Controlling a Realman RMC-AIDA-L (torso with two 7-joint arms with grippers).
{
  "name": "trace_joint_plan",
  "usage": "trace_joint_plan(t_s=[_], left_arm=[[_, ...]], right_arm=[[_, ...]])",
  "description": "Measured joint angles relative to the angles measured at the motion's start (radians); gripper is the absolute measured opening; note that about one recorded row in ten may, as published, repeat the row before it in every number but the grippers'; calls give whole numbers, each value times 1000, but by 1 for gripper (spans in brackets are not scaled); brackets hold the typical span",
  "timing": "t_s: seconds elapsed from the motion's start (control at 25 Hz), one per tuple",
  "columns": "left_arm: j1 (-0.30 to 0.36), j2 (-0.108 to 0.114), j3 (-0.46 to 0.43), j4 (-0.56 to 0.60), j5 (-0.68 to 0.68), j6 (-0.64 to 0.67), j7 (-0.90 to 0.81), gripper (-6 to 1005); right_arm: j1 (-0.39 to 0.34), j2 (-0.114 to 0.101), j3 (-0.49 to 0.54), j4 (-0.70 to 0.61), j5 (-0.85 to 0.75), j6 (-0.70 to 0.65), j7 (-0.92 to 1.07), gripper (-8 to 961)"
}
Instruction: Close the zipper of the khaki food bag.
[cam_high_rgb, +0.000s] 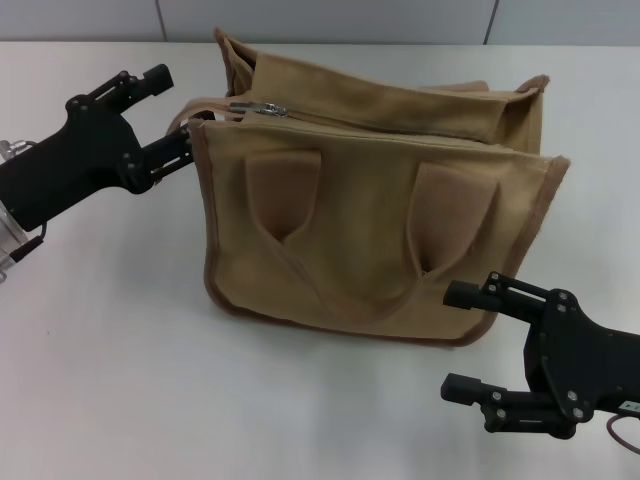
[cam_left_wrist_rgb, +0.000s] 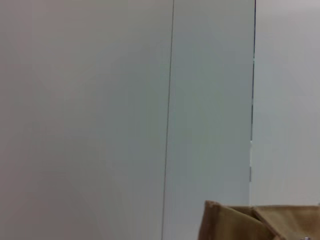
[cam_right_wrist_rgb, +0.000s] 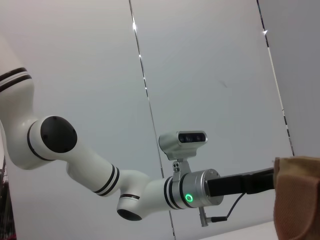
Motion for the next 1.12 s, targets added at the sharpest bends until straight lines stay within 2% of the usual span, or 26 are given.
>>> trace_joint_plan(t_s=[0.16,0.44,0.6,0.88,1.08,1.12], left_arm=[[7,0,74,5,-7,25,28,733],[6,-2,81,-32,-60,22,54,593],[4,-1,79,-35,-73,20,53,385],[2,-1,78,-35,-84,25,45,160],[-3,-4,87,-49,-141,33,41,18],[-4,-4,88,-52,-149,35,41,18]], right_arm=[[0,0,1,0,0,0,0,834],[0,0,1,0,0,4,0,834],[0,0,1,1,0,6,0,834],[0,0,2,19,4,3,0,834],[1,0,7,61,80,-2,0,835],[1,0,7,72,104,-5,0,835]])
